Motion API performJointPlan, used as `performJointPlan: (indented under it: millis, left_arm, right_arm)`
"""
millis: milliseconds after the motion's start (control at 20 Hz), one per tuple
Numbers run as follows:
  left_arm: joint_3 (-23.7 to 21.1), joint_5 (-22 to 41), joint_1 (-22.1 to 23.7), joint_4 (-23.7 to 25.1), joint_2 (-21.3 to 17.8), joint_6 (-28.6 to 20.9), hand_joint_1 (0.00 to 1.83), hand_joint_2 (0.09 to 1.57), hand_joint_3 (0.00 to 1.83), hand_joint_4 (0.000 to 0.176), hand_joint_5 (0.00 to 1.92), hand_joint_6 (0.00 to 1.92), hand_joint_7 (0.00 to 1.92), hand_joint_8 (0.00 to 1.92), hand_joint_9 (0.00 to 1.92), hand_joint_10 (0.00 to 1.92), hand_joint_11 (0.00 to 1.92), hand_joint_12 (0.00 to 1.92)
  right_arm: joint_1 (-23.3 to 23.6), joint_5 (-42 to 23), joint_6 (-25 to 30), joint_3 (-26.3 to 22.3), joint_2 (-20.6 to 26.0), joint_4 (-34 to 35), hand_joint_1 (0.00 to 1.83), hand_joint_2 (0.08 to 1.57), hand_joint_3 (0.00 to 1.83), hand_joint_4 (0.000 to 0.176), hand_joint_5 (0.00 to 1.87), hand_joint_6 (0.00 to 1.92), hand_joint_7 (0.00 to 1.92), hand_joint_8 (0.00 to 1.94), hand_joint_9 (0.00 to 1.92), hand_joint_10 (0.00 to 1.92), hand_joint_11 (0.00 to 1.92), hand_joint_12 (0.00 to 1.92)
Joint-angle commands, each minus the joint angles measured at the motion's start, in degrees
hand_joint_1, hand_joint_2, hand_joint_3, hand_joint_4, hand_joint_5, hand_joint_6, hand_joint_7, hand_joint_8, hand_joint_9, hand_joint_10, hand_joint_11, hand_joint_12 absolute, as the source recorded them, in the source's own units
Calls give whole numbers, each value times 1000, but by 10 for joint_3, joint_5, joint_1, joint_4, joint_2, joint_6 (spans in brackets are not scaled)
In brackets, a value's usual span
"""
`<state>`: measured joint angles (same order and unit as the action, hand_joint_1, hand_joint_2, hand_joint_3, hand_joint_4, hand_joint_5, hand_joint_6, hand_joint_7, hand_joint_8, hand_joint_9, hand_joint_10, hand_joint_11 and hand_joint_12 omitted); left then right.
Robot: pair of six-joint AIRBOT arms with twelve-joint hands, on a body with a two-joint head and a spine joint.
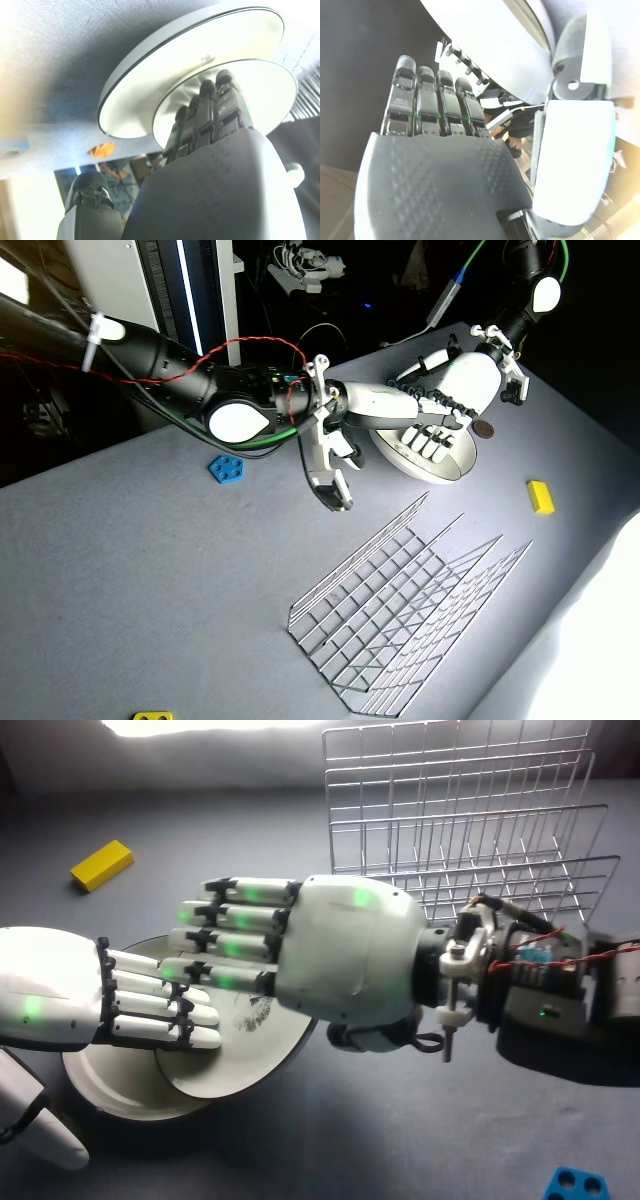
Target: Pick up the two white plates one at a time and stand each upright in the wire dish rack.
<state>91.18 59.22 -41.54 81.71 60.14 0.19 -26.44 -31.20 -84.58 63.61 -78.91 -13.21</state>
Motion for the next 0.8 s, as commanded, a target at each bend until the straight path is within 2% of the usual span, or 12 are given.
performJointPlan:
  millis: [0,150,350,550,750]
  left_arm:
    - [-2,4,-3,0,11,2,0,1016,3,0,32,5,5,0,0,0,1,0]
    - [-2,4,-3,-1,13,2,0,1004,0,0,6,0,0,0,0,0,0,0]
    - [-1,3,-3,-1,13,2,0,1020,5,0,29,9,9,2,3,1,4,2]
    - [-1,3,-3,-2,14,2,0,1009,0,0,0,0,0,0,0,0,0,0]
    - [-1,3,-4,-5,14,2,0,1018,3,0,3,0,0,0,0,0,0,0]
  right_arm:
    - [4,-67,-6,0,-2,3,1064,867,8,0,0,0,0,0,0,0,0,393]
    - [-2,-67,-8,12,-13,9,1056,884,8,0,0,0,0,0,0,0,0,486]
    - [-6,-71,-8,37,-27,17,1031,908,6,0,12,5,0,0,0,0,0,458]
    - [-16,-99,-8,42,-32,19,1007,957,11,0,165,19,123,12,139,24,0,764]
    - [-16,-100,-8,44,-37,19,1024,1000,6,0,293,17,296,12,310,38,0,1090]
